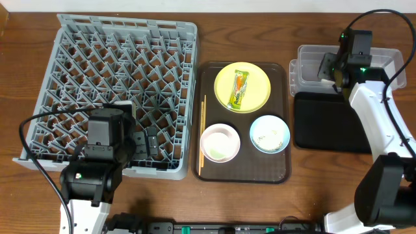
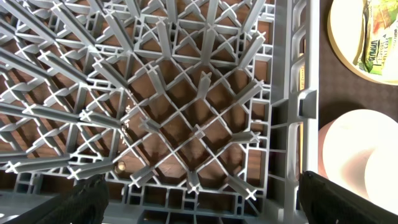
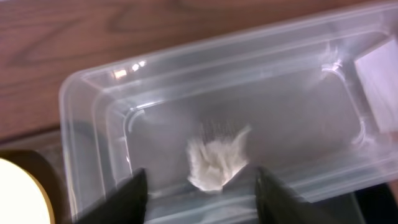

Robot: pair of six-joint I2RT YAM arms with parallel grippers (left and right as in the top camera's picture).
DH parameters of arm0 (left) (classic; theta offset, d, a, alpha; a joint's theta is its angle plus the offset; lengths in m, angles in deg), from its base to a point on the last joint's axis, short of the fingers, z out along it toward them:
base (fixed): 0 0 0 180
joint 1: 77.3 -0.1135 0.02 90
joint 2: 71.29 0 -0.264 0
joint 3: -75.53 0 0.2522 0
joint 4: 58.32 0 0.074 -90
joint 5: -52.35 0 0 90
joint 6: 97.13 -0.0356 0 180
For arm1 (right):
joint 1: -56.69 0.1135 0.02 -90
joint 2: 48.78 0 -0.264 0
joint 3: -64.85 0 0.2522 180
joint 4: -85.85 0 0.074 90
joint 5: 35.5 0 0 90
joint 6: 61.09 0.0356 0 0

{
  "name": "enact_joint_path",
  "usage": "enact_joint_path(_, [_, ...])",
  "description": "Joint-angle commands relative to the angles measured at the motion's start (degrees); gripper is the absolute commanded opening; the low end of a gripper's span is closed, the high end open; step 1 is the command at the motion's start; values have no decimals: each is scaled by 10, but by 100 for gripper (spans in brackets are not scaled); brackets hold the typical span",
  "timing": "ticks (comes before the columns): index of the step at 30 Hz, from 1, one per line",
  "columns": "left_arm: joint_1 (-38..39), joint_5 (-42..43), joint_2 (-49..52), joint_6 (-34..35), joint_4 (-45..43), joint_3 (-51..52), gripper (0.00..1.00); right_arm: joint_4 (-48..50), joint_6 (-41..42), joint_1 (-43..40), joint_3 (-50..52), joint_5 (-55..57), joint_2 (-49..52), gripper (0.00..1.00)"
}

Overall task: Sort waste into correct bins and load items into the dishwasher
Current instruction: 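Grasp the snack wrapper with the right gripper and drop it in the clear bin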

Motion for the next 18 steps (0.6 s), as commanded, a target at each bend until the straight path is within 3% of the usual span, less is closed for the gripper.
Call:
enact_joint_path(1, [-3,-4,0,-7,2,-14,98,15,6,2,-1,-30,-30,61])
enact_joint_path(8, [-3,-4,0,-7,2,-14,98,18,6,61,-1,-235,-79,70])
enact_joint_path(13, [-3,-4,0,-7,2,-14,98,-9,10,146,-1,-216,-44,77])
enact_joint_path(18, [-3,-4,0,-7,2,-14,98,4,85,219,-1,-144,14,87])
